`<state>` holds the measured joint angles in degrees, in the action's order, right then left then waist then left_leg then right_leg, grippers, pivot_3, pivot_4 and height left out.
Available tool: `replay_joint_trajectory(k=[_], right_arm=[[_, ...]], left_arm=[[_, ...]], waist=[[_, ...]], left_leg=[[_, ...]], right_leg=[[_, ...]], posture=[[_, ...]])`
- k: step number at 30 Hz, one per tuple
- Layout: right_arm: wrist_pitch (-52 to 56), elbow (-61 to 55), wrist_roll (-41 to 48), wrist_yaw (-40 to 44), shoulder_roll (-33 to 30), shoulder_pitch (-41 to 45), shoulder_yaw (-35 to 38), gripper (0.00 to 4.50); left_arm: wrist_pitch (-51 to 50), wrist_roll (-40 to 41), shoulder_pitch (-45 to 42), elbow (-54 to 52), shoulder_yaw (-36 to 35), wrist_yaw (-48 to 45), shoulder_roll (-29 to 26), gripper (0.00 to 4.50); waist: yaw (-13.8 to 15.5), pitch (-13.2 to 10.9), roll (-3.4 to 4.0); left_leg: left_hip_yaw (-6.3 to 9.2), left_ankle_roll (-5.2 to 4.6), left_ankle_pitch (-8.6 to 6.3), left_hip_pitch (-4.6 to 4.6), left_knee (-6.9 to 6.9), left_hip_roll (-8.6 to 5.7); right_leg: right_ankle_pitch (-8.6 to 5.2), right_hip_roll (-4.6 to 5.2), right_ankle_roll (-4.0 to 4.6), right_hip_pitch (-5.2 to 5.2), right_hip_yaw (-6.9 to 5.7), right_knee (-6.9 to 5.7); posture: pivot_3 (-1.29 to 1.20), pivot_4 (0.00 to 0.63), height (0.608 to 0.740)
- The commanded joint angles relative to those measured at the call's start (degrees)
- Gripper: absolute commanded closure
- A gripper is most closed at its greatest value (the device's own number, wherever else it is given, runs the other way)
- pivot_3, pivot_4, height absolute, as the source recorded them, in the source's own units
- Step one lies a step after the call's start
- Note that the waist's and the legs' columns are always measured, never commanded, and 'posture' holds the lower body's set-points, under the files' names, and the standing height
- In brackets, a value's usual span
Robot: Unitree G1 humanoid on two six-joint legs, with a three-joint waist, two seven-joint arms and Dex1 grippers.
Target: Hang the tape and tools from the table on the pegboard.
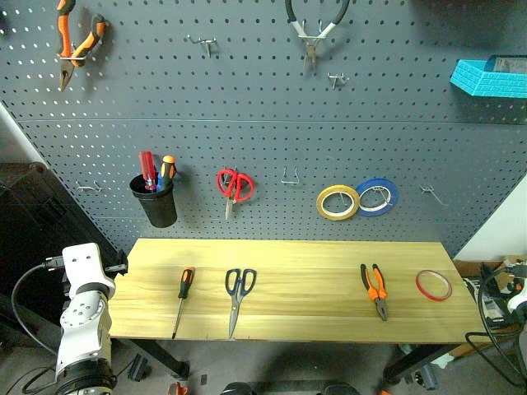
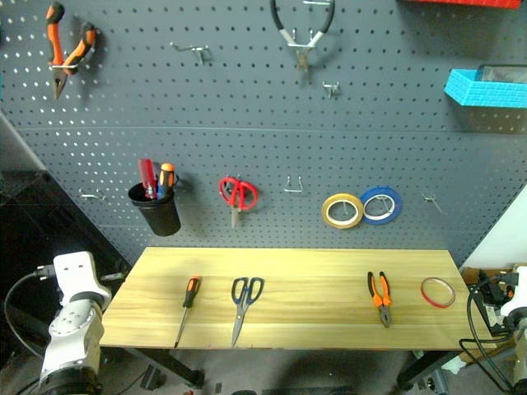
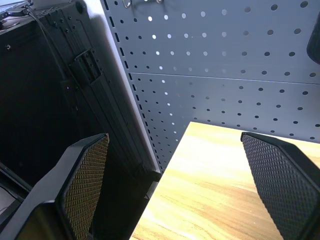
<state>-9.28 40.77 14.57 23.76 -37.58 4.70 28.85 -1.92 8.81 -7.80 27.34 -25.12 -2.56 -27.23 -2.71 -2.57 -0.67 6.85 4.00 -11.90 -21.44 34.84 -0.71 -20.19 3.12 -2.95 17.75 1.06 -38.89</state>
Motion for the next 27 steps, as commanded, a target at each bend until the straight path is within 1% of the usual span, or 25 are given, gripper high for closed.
replay_joint_trajectory(k=[1,18,27], right_arm=[[-1.22,-0.76,0.03,0.46,-1.04,1.26,-0.09,0.00],[-0.98,-0.85,0.02,1.59,-0.44,1.57,-1.35,0.00],[-1.09,-2.55,-0.12,2.31,0.01,1.20,-3.27,0.00]], left_arm=[[1.78,-0.41,-0.17,-1.48,-1.01,0.78,-1.17,0.01],[2.20,-1.84,2.40,-1.40,-2.01,6.05,-1.58,0.01],[2.04,-0.43,1.80,-2.67,-1.20,3.76,-0.34,0.01]], waist=[[0.00,0.00,0.00],[0.39,-0.02,-0.02],[0.78,-0.02,-0.02]], left_leg=[[0.00,0.00,0.00,0.00,0.00,0.00],[-0.07,0.00,0.00,0.00,-0.02,0.03],[-0.10,0.00,-0.01,-0.01,-0.02,0.03]], right_leg=[[0.00,0.00,0.00,0.00,0.00,0.00],[0.00,0.00,-0.01,0.12,0.05,0.00],[0.00,0.00,-0.01,0.13,0.07,0.00]], posture=[[-0.01,0.000,0.740],[0.00,0.000,0.740],[0.00,0.000,0.740]])
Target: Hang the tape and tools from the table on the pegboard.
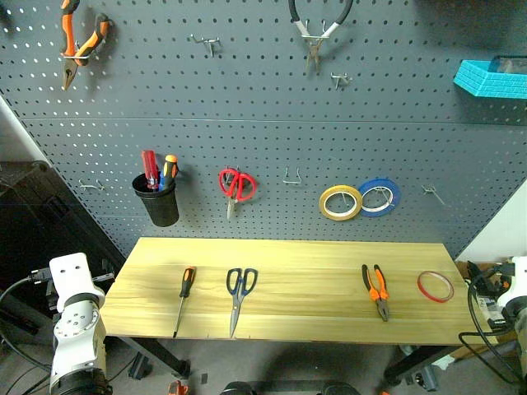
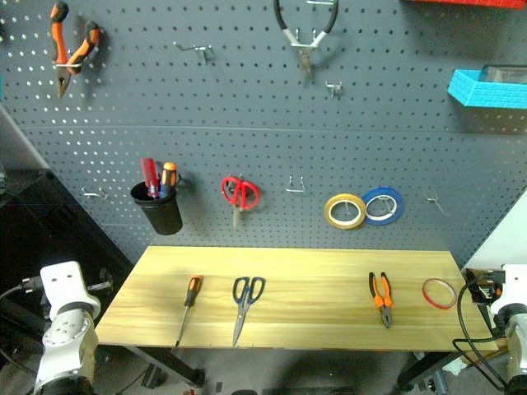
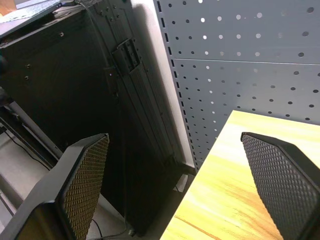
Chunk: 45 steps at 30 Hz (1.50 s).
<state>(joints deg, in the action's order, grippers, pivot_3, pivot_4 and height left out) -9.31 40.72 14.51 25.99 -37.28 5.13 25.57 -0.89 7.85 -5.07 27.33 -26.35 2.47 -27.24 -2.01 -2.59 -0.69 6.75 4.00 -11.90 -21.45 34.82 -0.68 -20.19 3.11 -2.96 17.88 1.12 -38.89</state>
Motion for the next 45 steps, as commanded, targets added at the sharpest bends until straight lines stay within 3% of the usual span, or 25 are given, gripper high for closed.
replay_joint_trajectory(k=[1,14,19,23,26,32,36,41,45], right_arm=[[-1.08,-2.67,-0.05,0.08,-0.25,0.67,-0.03,0.00],[-1.70,-10.25,-1.72,4.19,-0.91,-4.98,-2.95,0.00],[7.48,-22.44,0.38,8.44,-0.42,-10.12,-6.01,0.00],[18.30,-31.28,0.23,8.25,-0.99,-12.06,-8.48,0.00],[24.50,-36.36,-0.15,7.24,-1.10,-12.66,-9.55,0.00],[33.63,-41.87,-1.37,3.30,-0.32,-10.52,-10.65,0.00],[37.53,-32.49,-2.77,1.50,-0.62,-2.26,-11.79,0.00],[38.37,-21.79,-5.33,1.63,-1.61,5.37,-13.77,0.00],[36.73,-14.32,-6.64,2.43,-1.45,10.77,-15.12,0.00]], left_arm=[[1.22,0.68,-1.10,-3.20,0.74,-2.57,-0.26,0.01],[0.80,-0.16,-1.93,-9.56,7.22,-12.10,0.23,0.01],[-6.09,-4.14,-0.01,-14.16,11.84,-12.17,-0.03,0.01],[-12.24,-0.20,1.28,-23.10,15.62,-17.10,3.09,0.01],[-17.71,-1.74,0.59,-28.05,19.47,-18.22,3.58,0.01],[-27.70,0.44,-4.98,-37.45,30.80,-30.72,0.80,0.01],[-31.92,4.00,-11.31,-42.66,38.22,-43.38,-2.46,0.01],[-32.49,4.10,-16.08,-44.82,42.57,-49.86,-5.08,0.01],[-33.55,4.89,-18.11,-46.49,44.23,-52.32,-5.09,0.01]], waist=[[0.13,0.00,0.00],[0.16,0.00,0.00],[-0.17,-0.03,0.07],[0.02,-0.59,-0.06],[0.14,-1.40,-0.06],[0.13,-2.97,0.03],[-0.99,-4.95,-0.01],[-2.60,-7.36,-0.17],[-3.14,-8.43,-0.25]], left_leg=[[0.00,0.00,0.00,0.00,0.00,0.00],[-0.07,0.01,-0.01,-0.11,-0.04,0.03],[-0.23,0.01,-0.02,-0.17,-0.06,0.08],[-0.29,0.01,-0.02,-0.20,-0.03,0.13],[-0.36,0.01,-0.01,-0.22,0.02,0.14],[-0.40,0.01,-0.02,-0.44,0.01,0.14],[-0.59,0.01,-0.01,-0.42,0.03,0.15],[-0.98,-0.16,-0.11,-0.48,0.00,0.24],[-1.25,-0.22,-0.14,-1.39,0.10,0.25]], right_leg=[[0.00,0.00,0.00,0.03,0.01,0.00],[0.00,-0.02,0.00,0.07,0.05,0.00],[0.01,-0.04,-0.03,0.22,0.22,0.00],[0.07,-0.07,-0.12,0.28,0.26,-0.01],[0.11,-0.07,-0.17,0.30,0.34,-0.01],[0.11,-0.09,-0.17,0.45,0.34,0.03],[0.16,-0.10,-0.25,0.48,0.53,0.02],[0.27,-0.19,-0.06,0.67,0.92,0.03],[0.40,-0.19,-0.06,1.60,1.16,-0.08]], posture=[[0.00,0.000,0.740],[-0.02,0.000,0.740],[-0.02,0.003,0.740],[-0.05,0.032,0.740],[-0.07,0.052,0.740],[-0.12,0.099,0.740],[-0.14,0.143,0.740],[-0.13,0.191,0.740],[-0.10,0.215,0.740]])
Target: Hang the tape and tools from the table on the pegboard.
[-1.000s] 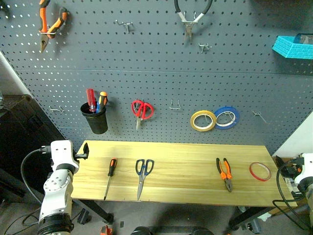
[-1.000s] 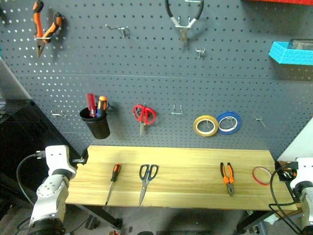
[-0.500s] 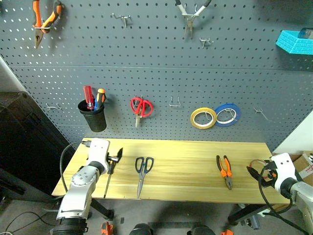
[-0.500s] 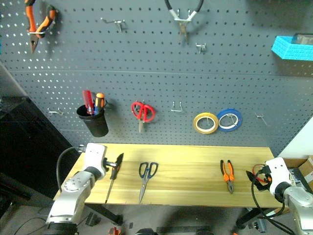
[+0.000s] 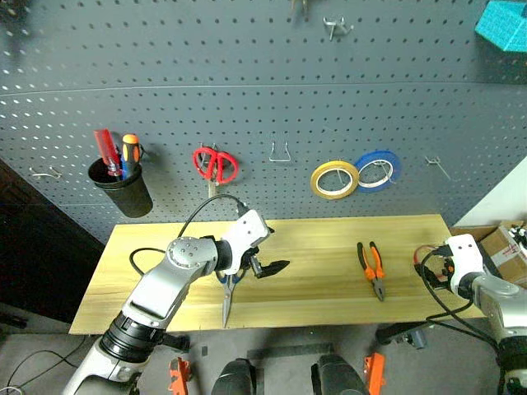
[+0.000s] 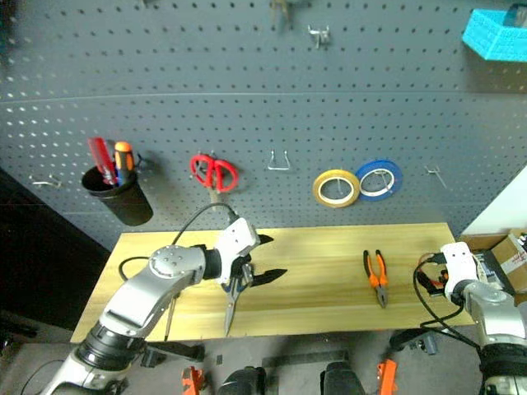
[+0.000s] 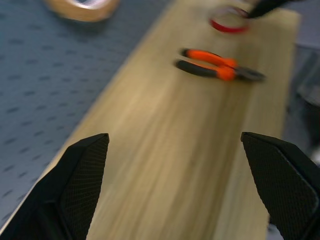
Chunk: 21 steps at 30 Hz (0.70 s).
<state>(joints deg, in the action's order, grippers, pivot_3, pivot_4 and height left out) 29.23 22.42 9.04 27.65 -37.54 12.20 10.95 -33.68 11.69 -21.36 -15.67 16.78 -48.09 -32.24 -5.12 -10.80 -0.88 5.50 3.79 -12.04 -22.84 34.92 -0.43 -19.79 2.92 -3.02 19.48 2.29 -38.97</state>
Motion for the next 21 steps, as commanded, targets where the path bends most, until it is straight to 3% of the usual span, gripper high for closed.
replay_joint_trajectory(k=[1,12,15,21], right_arm=[[-2.26,5.46,-1.54,0.88,-1.06,4.83,-0.93,0.00],[-12.89,34.19,-9.25,5.74,-1.05,21.35,-9.08,0.00],[-13.79,38.26,-10.80,5.98,-1.25,23.42,-10.33,0.60],[-13.74,41.93,-13.52,8.64,-1.14,24.21,-13.19,2.67]], left_arm=[[-0.99,1.32,-2.11,-3.96,1.15,-2.19,-0.08,0.01],[-3.69,2.80,-2.09,-7.63,1.29,-3.30,-0.57,0.01],[-4.05,3.21,-1.83,-8.22,0.90,-3.44,-1.00,0.00],[-4.53,3.49,-1.20,-9.32,0.69,-3.36,-1.61,0.00]], waist=[[-0.04,-0.55,-0.11],[0.33,-3.45,-0.30],[0.34,-4.04,-0.57],[0.50,-4.35,-0.89]], left_leg=[[-0.04,-0.05,-0.03,-0.04,0.00,-0.01],[-0.11,-0.10,-0.06,-0.13,0.01,-0.01],[-0.11,-0.10,-0.06,-0.13,0.02,-0.01],[-0.09,-0.10,-0.06,-0.13,0.04,0.01]], right_leg=[[0.01,0.01,-0.02,0.03,0.02,0.01],[0.02,0.07,-0.03,0.16,0.05,0.01],[0.02,0.08,-0.03,0.16,0.04,0.01],[0.03,0.09,-0.06,0.14,0.03,0.01]], posture=[[-0.10,0.219,0.740],[-0.05,0.265,0.740],[-0.04,0.276,0.740],[-0.02,0.283,0.740]])
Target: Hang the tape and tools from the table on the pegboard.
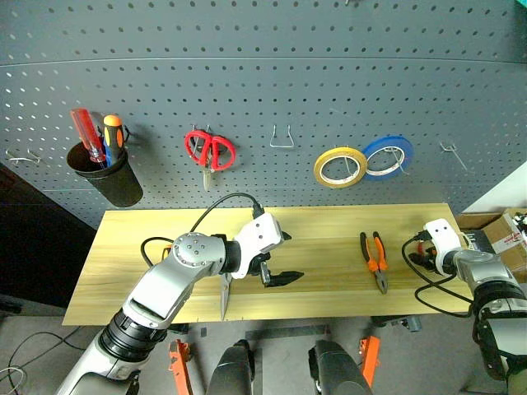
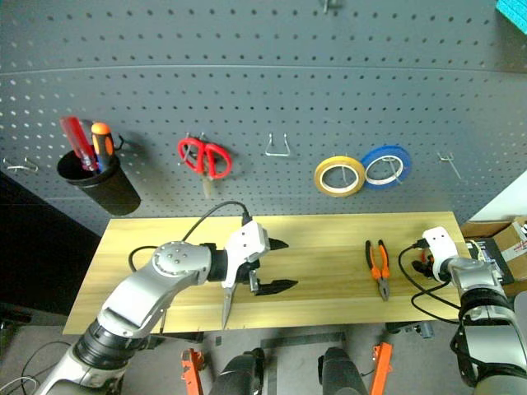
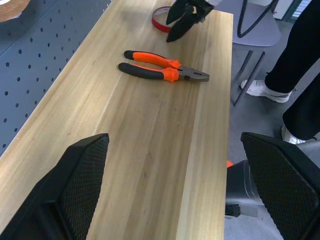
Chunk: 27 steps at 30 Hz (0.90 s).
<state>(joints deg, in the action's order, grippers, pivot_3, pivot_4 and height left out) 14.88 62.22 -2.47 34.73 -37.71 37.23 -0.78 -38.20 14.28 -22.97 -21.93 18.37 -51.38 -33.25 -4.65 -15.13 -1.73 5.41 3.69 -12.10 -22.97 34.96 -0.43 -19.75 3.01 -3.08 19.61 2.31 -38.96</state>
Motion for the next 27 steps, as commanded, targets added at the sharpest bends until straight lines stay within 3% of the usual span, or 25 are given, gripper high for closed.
replay_joint_trajectory(k=[1,5,10,15,17,20,24,27], right_arm=[[0.85,2.21,-2.24,1.68,-0.84,-1.00,-1.70,3.02],[2.05,2.56,-1.73,1.51,-0.41,-1.08,-0.97,4.39],[2.20,-3.28,-0.72,-0.66,-1.92,-2.96,1.06,4.49],[8.46,-43.83,2.57,-5.19,-5.98,-23.22,13.05,4.49],[12.66,-60.20,3.33,-7.69,-4.35,-32.12,18.76,4.49],[19.36,-80.54,3.97,-12.42,1.75,-41.37,23.75,4.49],[18.50,-100.00,0.51,-20.82,12.04,-48.20,21.52,4.49],[15.74,-109.23,-3.04,-26.21,17.60,-46.97,17.01,4.49]], left_arm=[[-0.18,1.03,0.62,-3.36,-0.94,-0.01,-0.73,0.00],[-2.21,3.39,1.35,-5.21,-1.19,-1.12,-1.42,0.00],[-1.85,2.99,1.35,-5.79,-0.98,-0.60,-2.13,0.00],[-0.82,4.72,0.08,-6.15,-2.27,0.08,0.17,0.00],[-0.60,5.22,-0.56,-6.25,-2.48,0.10,0.94,0.00],[1.08,5.00,-1.64,-5.78,-2.58,0.65,2.56,0.00],[1.97,5.77,-3.39,-5.28,-2.84,1.02,5.25,0.00],[2.19,6.17,-4.24,-4.73,-3.22,1.66,6.59,0.00]], waist=[[0.06,-0.04,-0.07],[0.30,-0.11,-0.21],[1.07,-0.14,-0.22],[2.66,-0.72,0.59],[2.74,-0.89,0.60],[2.21,-1.18,0.47],[1.28,-1.50,0.44],[0.71,-1.78,0.62]], left_leg=[[0.01,0.00,0.00,0.01,0.00,0.00],[0.04,0.00,0.00,0.02,0.04,0.02],[0.04,0.00,0.00,0.03,0.13,0.01],[0.13,0.00,0.00,-0.44,0.17,0.06],[0.11,0.03,0.02,-1.05,0.25,0.07],[0.09,0.09,0.05,-1.13,0.20,0.06],[0.20,0.03,0.02,-1.02,0.17,0.08],[0.12,0.04,0.03,-0.96,0.17,0.07]], right_leg=[[0.00,0.00,0.00,-0.01,-0.01,0.00],[0.03,0.00,-0.05,-0.06,-0.02,0.00],[0.10,0.01,-0.17,-0.09,0.00,0.00],[0.09,0.15,-0.20,0.30,0.00,0.01],[0.10,0.13,-0.21,0.82,0.00,-0.03],[0.10,0.07,-0.21,0.93,0.01,-0.01],[0.10,-0.08,-0.21,0.92,-0.03,-0.11],[0.17,-0.06,-0.30,0.94,0.10,-0.14]], posture=[[-0.02,0.282,0.740],[-0.01,0.277,0.740],[-0.03,0.281,0.740],[-0.04,0.299,0.740],[-0.06,0.308,0.740],[-0.08,0.316,0.740],[-0.09,0.322,0.740],[-0.10,0.325,0.740]])
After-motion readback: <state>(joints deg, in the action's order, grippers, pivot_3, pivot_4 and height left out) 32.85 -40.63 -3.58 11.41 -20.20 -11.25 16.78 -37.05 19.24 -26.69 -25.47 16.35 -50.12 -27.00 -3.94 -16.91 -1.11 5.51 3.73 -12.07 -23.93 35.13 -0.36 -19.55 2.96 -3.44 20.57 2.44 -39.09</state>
